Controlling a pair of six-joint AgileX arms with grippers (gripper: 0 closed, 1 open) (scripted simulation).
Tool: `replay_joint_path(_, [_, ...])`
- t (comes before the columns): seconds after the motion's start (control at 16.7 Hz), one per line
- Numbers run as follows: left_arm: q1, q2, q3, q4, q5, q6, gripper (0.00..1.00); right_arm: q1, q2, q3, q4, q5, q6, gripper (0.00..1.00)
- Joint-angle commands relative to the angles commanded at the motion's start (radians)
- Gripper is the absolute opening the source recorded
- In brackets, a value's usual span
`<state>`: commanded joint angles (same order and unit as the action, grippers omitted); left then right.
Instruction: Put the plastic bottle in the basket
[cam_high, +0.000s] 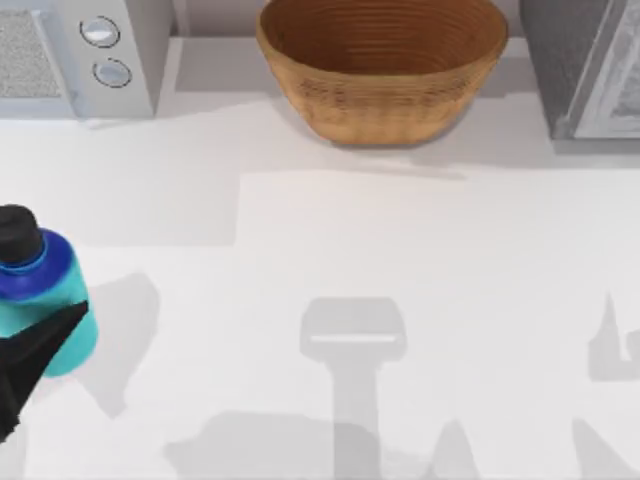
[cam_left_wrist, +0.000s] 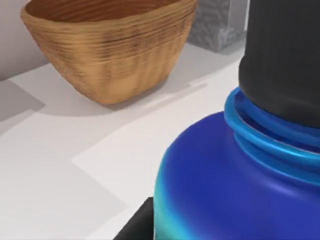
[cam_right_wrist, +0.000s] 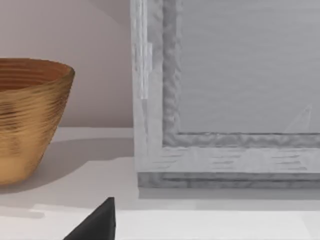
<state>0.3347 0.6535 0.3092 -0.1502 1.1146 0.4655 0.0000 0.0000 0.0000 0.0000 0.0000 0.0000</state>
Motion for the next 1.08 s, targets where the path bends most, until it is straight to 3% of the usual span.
replay_joint_path(0.3, [-0.186, 0.409, 0.402, 0.097, -0.156, -0.095, 0.00, 0.000, 0.000, 0.000, 0.000, 0.000, 0.000, 1.00])
replay_joint_path(0.78, [-0.562, 1.172, 1.160, 0.281, -0.501, -0.291, 0.00, 0.000, 0.000, 0.000, 0.000, 0.000, 0.000, 1.00])
replay_joint_path(1.08, [-0.722, 1.427, 1.422, 0.358, -0.669, -0.378, 0.00, 0.000, 0.000, 0.000, 0.000, 0.000, 0.000, 1.00])
